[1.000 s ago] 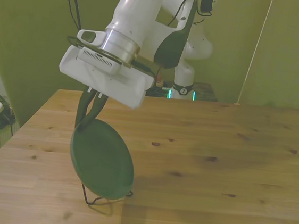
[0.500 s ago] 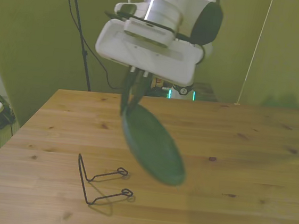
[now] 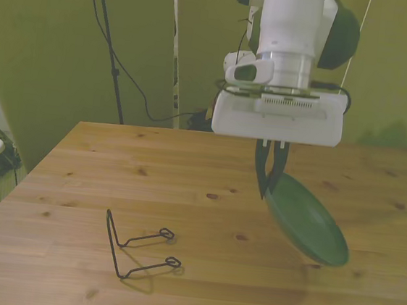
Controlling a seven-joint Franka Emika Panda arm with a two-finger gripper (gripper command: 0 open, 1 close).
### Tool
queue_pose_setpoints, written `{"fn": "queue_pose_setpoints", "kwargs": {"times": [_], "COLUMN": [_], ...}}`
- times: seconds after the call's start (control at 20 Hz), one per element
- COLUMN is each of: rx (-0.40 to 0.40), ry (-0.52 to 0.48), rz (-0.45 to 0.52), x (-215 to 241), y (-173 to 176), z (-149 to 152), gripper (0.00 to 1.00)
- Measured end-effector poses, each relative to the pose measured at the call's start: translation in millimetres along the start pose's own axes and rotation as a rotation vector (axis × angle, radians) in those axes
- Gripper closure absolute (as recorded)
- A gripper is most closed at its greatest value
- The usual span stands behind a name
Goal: Unload the plate
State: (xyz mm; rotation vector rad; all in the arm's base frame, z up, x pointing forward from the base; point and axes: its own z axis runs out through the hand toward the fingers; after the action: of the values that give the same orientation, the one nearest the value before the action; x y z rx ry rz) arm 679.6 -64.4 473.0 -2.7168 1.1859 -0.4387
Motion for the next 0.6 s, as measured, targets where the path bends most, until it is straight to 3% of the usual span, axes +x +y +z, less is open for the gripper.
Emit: {"fn": "queue_pose_setpoints", "kwargs": {"times": [0.1, 0.6], "rx": [-0.013, -0.025], "ry": [-0.045, -0.015], "rz": [-0.021, -0.084], "x": [3.2, -11.9], "y": [10.8, 47.5], "z": [18.8, 71.1], "gripper": [1.00, 1.00]}}
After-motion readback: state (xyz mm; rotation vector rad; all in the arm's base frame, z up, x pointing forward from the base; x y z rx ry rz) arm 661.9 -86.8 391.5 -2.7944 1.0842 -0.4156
